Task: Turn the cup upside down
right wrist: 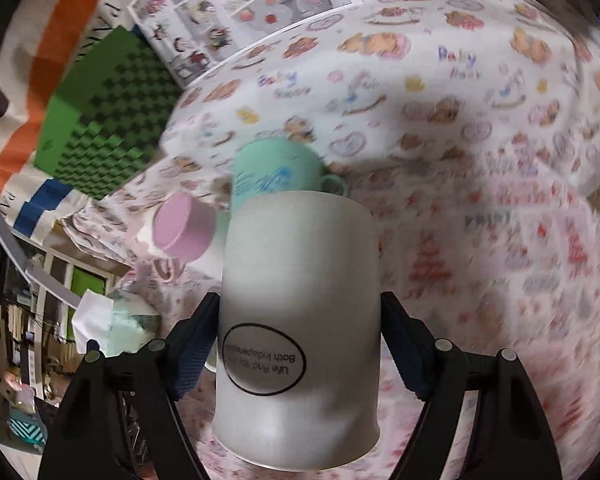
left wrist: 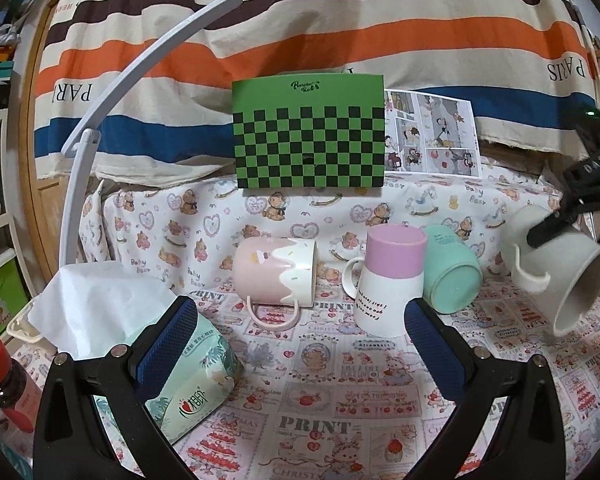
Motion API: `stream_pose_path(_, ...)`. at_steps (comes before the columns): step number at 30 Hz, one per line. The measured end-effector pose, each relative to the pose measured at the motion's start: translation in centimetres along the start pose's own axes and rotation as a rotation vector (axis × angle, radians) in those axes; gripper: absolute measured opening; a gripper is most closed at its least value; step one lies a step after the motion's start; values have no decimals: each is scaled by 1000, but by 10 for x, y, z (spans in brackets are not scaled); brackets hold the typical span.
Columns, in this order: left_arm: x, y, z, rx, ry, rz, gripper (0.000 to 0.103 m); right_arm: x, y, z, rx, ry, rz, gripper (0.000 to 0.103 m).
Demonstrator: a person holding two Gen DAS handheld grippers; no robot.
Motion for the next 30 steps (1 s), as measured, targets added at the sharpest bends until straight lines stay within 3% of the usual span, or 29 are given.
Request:
stream_pose_path(4, -3, -1, 1, 4, -2, 23, 103, -20, 3, -27, 70, -42, -19, 80)
stream_pose_path(8, -8, 2, 0, -14, -26, 34, 103, -24, 29, -49, 29, -5, 34, 80)
stream_pose_path(21, -5, 5, -1, -25, -16, 32, 103, -33, 76, -82, -9, -28, 37, 81)
stream_pose_path(24, -3, 5, -1, -24, -9, 28, 103, -36, 72, -80, 12, -54, 63, 83)
stream_pose_path(26, -4, 5, 0, -21, -12, 28, 103, -43, 62, -76, 42, -105, 90, 92)
stream_pose_path(30, -4, 5, -1, -23, -13, 25, 103, -52, 25, -62, 163, -222, 132, 96)
Point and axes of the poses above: each gripper's, at about its wrist camera, not at the fingertips, and y roughly the way its jaws point, x to its right, z to its top, the point moved 10 cm from there along y, roughly the way its jaws point, and after that the axes turned 11 degrees about z, right-handed, at the moved point
